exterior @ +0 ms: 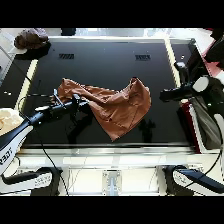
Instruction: Fold the shirts.
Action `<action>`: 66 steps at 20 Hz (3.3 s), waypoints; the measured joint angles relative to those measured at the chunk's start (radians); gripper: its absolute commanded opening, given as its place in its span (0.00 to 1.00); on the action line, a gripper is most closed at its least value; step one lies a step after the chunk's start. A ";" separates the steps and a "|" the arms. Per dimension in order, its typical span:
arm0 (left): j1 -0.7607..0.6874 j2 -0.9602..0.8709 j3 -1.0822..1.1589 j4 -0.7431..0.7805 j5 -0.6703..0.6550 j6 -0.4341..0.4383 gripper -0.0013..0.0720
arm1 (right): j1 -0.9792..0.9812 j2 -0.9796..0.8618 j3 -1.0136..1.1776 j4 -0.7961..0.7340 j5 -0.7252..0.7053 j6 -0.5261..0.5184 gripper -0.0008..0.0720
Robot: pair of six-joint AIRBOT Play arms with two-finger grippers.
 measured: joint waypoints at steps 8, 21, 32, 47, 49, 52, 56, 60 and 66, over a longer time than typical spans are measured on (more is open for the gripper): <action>0.016 -0.001 0.000 0.002 0.010 0.000 0.65 | 0.003 -0.046 -0.043 0.067 -0.065 -0.003 0.58; -0.001 -0.067 0.000 0.085 -0.019 -0.048 0.04 | 0.003 -0.049 -0.045 0.074 -0.072 -0.004 0.58; 0.003 -0.072 0.000 0.041 -0.015 -0.053 0.03 | 0.002 -0.224 -0.027 0.170 -0.333 -0.005 0.67; 0.003 -0.071 0.001 0.034 -0.014 -0.028 0.03 | 0.002 -0.522 0.169 0.263 -0.325 -0.063 0.04; 0.011 -0.058 0.005 0.027 -0.017 -0.009 0.03 | 0.002 -0.524 0.192 0.272 -0.309 -0.069 0.04; 0.065 0.012 0.043 0.010 -0.049 0.047 0.03 | 0.002 -0.486 0.282 0.256 -0.216 -0.084 0.04; 0.195 0.203 0.151 0.000 -0.119 0.081 0.03 | 0.002 -0.327 0.446 0.174 0.032 -0.100 0.04; 0.308 0.469 0.270 -0.005 -0.154 0.092 0.03 | 0.002 -0.070 0.603 0.134 0.282 -0.104 0.03; 0.477 0.827 0.401 -0.001 -0.021 0.096 0.03 | 0.002 0.303 0.829 0.077 0.430 -0.098 0.03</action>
